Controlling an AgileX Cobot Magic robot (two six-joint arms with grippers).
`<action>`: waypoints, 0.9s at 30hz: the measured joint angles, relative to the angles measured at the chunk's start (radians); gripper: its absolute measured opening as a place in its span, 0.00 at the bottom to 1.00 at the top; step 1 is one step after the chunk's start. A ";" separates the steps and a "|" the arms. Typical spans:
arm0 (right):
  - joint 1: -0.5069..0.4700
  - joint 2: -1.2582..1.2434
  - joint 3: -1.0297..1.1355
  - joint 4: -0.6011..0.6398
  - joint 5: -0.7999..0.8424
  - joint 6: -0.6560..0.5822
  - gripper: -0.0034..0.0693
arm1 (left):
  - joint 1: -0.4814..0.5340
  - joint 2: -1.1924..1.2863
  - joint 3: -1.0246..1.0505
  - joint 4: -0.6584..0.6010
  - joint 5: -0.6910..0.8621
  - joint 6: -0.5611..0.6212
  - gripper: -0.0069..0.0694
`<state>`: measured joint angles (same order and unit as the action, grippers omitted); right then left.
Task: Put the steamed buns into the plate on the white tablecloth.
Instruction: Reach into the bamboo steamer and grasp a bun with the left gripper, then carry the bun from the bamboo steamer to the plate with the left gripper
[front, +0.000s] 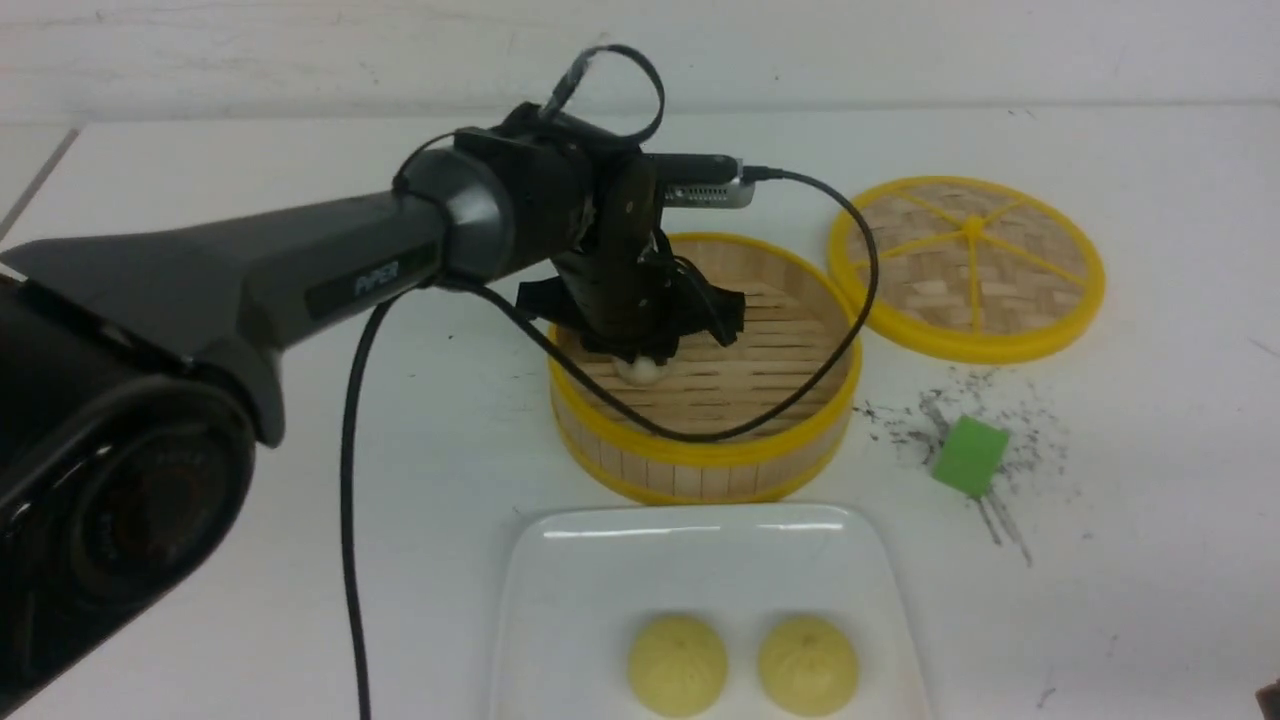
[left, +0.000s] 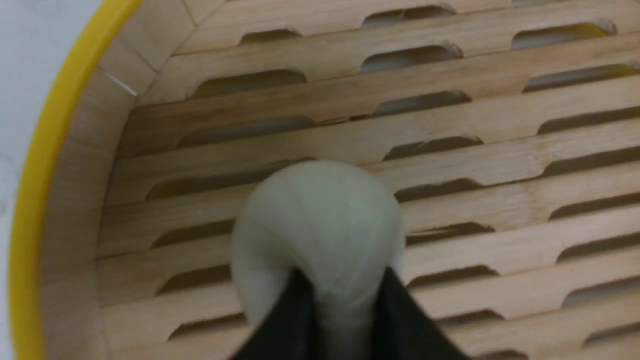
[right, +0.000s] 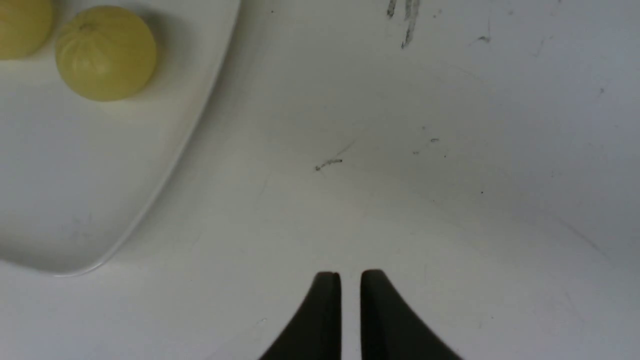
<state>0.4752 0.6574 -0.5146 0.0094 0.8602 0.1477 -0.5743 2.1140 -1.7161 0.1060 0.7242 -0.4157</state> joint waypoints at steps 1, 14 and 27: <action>0.000 0.000 0.000 0.000 0.000 0.000 0.16 | 0.000 -0.003 -0.001 0.000 0.010 0.000 0.17; 0.000 0.000 0.000 0.001 -0.001 0.000 0.16 | 0.000 -0.494 -0.064 -0.016 0.508 0.051 0.13; 0.000 0.000 0.000 0.001 0.000 0.000 0.18 | -0.250 -0.576 0.613 -0.068 0.254 -0.136 0.15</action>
<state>0.4752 0.6570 -0.5146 0.0105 0.8603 0.1477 -0.8238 1.5384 -1.1028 0.0383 0.9782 -0.5512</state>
